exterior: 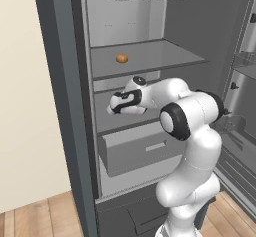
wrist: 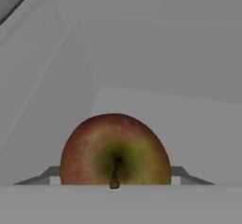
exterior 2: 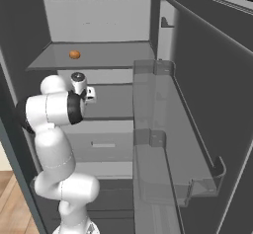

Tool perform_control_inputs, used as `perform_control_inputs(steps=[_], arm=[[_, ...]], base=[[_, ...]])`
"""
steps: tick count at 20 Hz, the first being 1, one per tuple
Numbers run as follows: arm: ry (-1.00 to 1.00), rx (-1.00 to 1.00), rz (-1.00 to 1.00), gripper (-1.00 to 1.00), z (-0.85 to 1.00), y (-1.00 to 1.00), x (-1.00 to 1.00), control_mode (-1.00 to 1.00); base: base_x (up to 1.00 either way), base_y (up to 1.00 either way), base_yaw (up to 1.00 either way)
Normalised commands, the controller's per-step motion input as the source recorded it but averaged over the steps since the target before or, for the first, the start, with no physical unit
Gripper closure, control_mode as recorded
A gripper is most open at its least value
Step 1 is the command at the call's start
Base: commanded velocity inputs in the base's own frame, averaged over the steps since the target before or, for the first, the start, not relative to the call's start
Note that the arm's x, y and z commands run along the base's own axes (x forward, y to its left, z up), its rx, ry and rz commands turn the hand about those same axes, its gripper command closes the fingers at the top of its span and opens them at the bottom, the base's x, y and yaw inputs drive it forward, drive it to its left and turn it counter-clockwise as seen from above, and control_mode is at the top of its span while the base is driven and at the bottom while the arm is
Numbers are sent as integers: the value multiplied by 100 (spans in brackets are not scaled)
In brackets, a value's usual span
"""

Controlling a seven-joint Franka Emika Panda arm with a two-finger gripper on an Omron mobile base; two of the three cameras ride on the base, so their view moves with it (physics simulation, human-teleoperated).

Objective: Retrieve the tangerine and apple from the fridge and place them into the bowl on the dining table.

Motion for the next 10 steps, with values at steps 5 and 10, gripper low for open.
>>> perform_control_inputs(steps=[5,10], arm=[[-21,0,0,100,5,-3,-92,-100],[-34,0,0,100,59,-28,-100,-100]], base=[[0,0,0],[0,0,0]])
